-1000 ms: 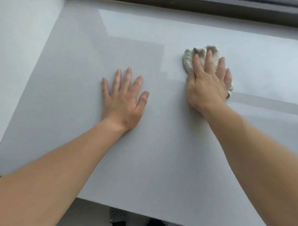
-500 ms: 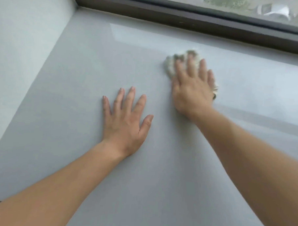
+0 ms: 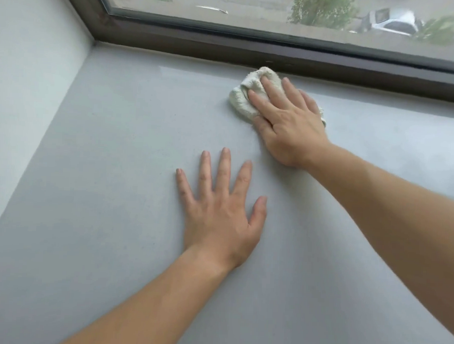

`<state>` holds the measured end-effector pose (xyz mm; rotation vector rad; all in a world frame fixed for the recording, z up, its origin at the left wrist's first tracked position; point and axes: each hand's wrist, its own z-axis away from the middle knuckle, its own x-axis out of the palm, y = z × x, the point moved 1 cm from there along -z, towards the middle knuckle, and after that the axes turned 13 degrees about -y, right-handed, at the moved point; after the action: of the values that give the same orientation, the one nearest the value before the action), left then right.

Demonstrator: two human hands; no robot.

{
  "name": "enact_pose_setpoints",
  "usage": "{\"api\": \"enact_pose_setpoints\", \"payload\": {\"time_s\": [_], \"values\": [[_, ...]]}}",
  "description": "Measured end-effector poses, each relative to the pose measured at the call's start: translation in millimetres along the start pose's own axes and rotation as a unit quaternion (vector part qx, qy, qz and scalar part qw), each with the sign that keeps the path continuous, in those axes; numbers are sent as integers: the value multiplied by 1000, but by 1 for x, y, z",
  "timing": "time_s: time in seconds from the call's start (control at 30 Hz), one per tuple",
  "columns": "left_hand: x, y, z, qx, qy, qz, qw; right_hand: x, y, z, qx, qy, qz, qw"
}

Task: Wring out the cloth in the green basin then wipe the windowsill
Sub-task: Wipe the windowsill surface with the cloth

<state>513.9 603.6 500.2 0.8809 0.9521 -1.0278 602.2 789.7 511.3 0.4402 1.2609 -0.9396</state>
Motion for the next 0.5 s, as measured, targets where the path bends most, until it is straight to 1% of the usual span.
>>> {"api": "enact_pose_setpoints", "payload": {"time_s": [0.07, 0.17, 0.23, 0.27, 0.3, 0.33, 0.37, 0.43, 0.47, 0.5], "values": [[0, 0, 0, 4, -2, -5, 1000, -5, 36, 12, 31, 6, 1, 1000], [0, 0, 0, 2, -5, -9, 1000, -10, 98, 53, 134, 17, -30, 990], [0, 1, 0, 1, -12, -12, 1000, -11, 116, 70, 234, 34, -67, 969], [0, 2, 0, 2, -15, -13, 1000, -9, 110, 71, 286, 43, -93, 953], [0, 2, 1, 4, -15, -14, 1000, -6, 95, 68, 321, 50, -118, 938], [0, 2, 1, 6, -14, -15, 1000, 0, 76, 66, 325, 51, -123, 936], [0, 2, 1, 8, -14, -15, 1000, 7, 57, 68, 291, 51, -104, 950], [0, 1, 1, 12, -13, -14, 1000, 19, 37, 84, 161, 28, -46, 985], [1, 1, 0, 14, -14, -15, 1000, 18, 44, 95, 115, 10, -31, 993], [1, 1, 0, 14, -15, -16, 1000, 13, 61, 103, 97, 1, -25, 995]]}}
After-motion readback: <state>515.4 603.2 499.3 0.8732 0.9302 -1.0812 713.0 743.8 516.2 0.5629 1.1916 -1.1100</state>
